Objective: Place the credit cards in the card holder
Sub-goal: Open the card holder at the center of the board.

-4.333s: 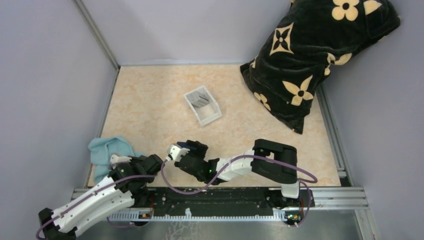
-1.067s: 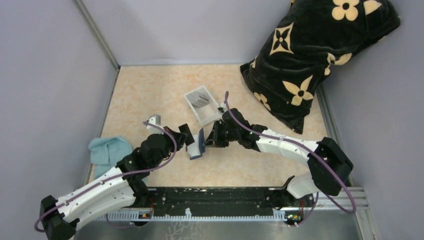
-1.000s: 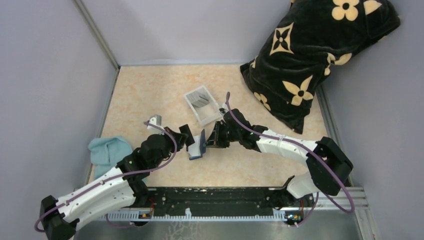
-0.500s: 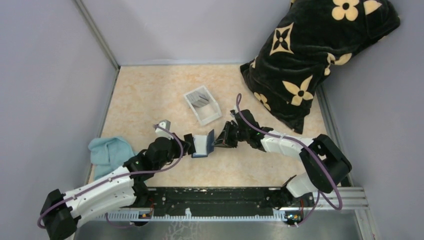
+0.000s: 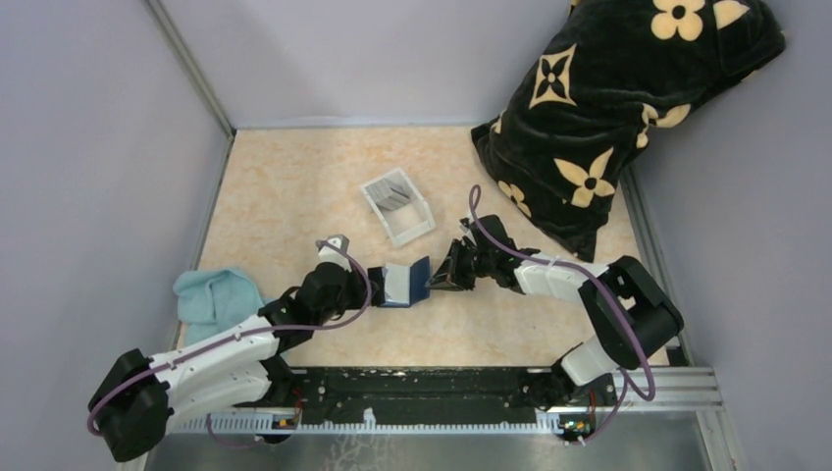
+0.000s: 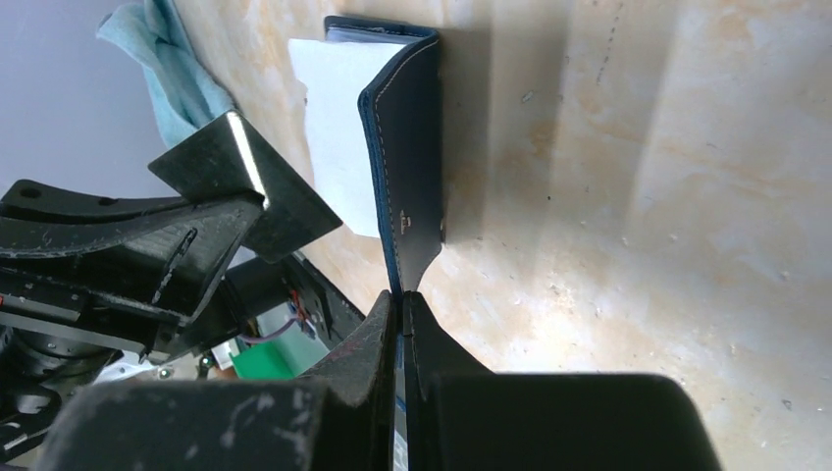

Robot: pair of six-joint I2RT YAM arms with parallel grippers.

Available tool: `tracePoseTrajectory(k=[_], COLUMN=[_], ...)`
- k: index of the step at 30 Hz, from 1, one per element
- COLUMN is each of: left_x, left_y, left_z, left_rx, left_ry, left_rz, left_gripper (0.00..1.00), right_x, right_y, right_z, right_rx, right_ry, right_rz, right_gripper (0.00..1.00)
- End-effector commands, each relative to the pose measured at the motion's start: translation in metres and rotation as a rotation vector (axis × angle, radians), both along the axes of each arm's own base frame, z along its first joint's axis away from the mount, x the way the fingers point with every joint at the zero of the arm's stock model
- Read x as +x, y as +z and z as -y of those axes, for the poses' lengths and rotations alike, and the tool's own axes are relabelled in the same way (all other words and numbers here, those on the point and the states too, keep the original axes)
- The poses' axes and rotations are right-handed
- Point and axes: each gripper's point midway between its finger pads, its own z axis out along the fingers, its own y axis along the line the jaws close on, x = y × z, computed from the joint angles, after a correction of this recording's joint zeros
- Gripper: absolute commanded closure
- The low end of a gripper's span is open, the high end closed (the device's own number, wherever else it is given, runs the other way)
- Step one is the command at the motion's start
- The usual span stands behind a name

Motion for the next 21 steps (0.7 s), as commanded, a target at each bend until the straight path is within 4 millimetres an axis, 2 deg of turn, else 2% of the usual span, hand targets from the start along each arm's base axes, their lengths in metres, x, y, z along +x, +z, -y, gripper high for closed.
tracePoseTrajectory(k=[1,11,21], left_x=[0.008,0.003,0.011], left_y=[0.006,0.010,-0.007], left_z=[0.008,0.032,0.033], left_rx=[0.015,0.044,0.175], left_ry=[-0.078,-0.234,-0.207], left_rz=[0.026,-0.023,-0.177], left_gripper=[1.00,1.00,1.00], right_x=[0.005,0.008,0.009], right_y=[0.000,-0.004,-0.002], right_z=[0.001,0.000,0.002], right_rx=[0.015,0.010,0.011], right_ry=[0.023,0.042,0.051], right_rz=[0.031,0.026,0.030], right_gripper=[1.00,1.00,1.00])
